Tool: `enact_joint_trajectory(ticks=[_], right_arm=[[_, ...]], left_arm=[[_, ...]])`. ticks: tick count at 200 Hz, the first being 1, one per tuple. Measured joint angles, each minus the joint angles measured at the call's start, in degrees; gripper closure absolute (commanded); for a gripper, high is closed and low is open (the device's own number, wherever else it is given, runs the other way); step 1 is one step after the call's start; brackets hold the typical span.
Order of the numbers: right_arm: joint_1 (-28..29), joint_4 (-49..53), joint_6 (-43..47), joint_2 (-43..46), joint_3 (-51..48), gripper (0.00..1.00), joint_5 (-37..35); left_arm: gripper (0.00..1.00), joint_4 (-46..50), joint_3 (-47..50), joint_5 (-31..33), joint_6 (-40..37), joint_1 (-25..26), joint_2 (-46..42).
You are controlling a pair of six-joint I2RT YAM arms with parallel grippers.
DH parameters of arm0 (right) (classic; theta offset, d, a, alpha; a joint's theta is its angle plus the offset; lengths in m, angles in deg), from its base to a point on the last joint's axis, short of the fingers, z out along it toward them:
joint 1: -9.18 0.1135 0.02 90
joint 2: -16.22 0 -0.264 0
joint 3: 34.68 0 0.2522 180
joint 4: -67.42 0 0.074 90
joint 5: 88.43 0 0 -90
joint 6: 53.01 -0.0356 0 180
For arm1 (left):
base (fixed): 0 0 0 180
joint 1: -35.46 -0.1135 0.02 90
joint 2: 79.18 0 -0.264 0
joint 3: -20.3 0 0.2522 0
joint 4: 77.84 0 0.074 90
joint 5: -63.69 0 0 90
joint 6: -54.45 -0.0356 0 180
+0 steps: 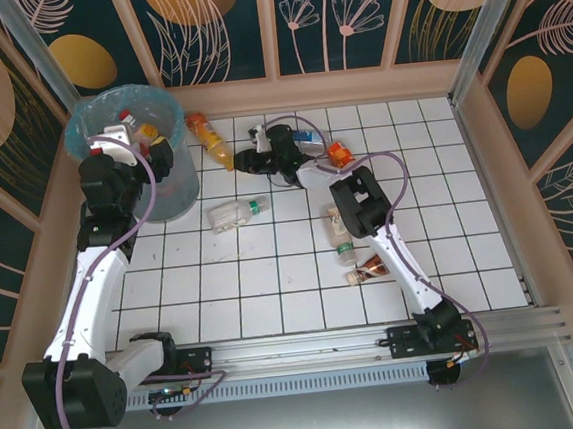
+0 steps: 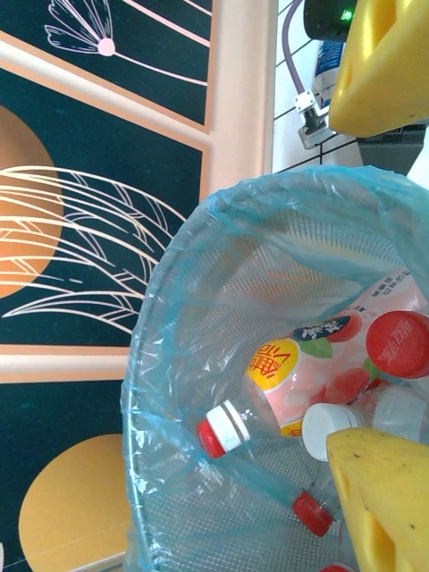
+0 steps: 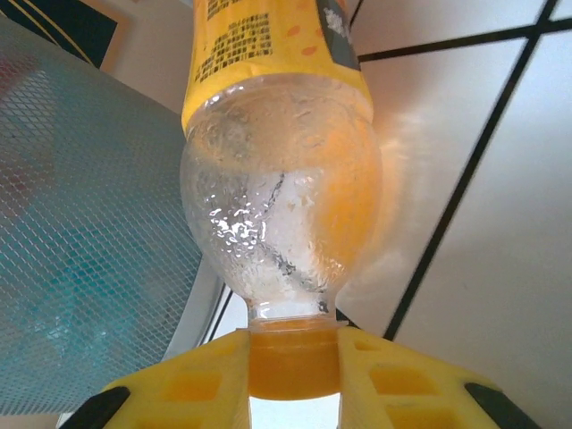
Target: Put the plastic bottles in the bin
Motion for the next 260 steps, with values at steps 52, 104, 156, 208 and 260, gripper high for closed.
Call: enact_joint_trajectory(ticks=[52, 104, 156, 208, 260], right_arm=[[-0.35, -0.37, 0.02, 4.83, -7.19, 0.77, -0.02], [-0.35, -0.46, 1.18, 7.78, -9.84, 0.44, -2.03], [0.39, 1.11, 0.00, 5.57, -1.42, 0.41, -2.82], [1.86, 2.54, -1.77, 0.15, 3.63, 0.39, -3.13], [1.99, 2.38, -2.97, -0.37, 3.67, 0.38, -4.13]], left_arm=[[0.15, -0.02, 0.17, 0.39, 0.00, 0.00, -0.61], [0.15, -0.02, 0.33, 0.57, 0.00, 0.00, -0.61], [0.15, -0.15, 0.55, 0.57, 0.02, 0.00, -0.59], [0.15, -0.42, 0.55, 0.57, 0.02, 0.00, -0.59], [0.15, -0.44, 0.61, 0.57, 0.00, 0.00, -0.52]])
